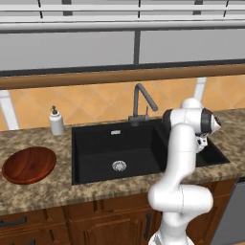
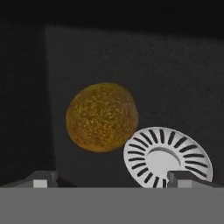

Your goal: Pick the avocado from the sink and place it in the bowl. Then pick the bowl and place it in the microwave. Then close the microwave door and press the start button.

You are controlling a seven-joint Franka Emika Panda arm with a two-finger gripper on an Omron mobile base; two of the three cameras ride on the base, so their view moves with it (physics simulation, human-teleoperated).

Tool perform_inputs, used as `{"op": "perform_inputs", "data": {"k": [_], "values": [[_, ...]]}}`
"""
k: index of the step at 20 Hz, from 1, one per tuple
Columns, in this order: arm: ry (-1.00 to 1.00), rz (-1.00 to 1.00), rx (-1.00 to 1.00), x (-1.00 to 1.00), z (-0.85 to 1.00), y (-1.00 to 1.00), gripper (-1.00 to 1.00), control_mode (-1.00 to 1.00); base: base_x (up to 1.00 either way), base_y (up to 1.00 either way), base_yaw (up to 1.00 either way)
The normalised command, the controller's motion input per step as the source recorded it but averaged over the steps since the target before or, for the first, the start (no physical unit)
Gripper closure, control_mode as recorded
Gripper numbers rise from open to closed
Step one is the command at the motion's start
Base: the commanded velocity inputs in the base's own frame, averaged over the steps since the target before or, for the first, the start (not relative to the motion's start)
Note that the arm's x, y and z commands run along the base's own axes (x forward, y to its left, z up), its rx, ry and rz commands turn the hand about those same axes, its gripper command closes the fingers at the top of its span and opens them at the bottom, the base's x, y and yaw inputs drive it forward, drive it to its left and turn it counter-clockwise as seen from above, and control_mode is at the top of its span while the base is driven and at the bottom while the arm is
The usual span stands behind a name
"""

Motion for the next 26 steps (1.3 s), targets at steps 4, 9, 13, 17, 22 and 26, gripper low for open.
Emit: {"op": "perform_inputs", "data": {"k": [4, 9, 13, 17, 22, 26], "values": [[0.00, -0.11, -0.03, 0.52, -0.62, 0.00, -1.00, -1.00, 0.00, 0.00, 0.00], [0.00, -0.12, -0.02, 0.23, -0.36, -0.07, -1.00, -1.00, 0.00, 0.00, 0.00], [0.00, -0.07, 0.00, 0.06, -0.24, -0.11, 1.00, -1.00, 0.00, 0.00, 0.00], [0.04, 0.00, -0.07, -0.09, 0.02, 0.02, 1.00, -1.00, 0.00, 0.00, 0.00], [-0.02, 0.02, -0.08, -0.73, 0.94, 0.46, 1.00, -1.00, 0.00, 0.00, 0.00], [0.00, 0.07, -0.17, -0.98, 1.00, 0.57, 1.00, -1.00, 0.00, 0.00, 0.00]]}}
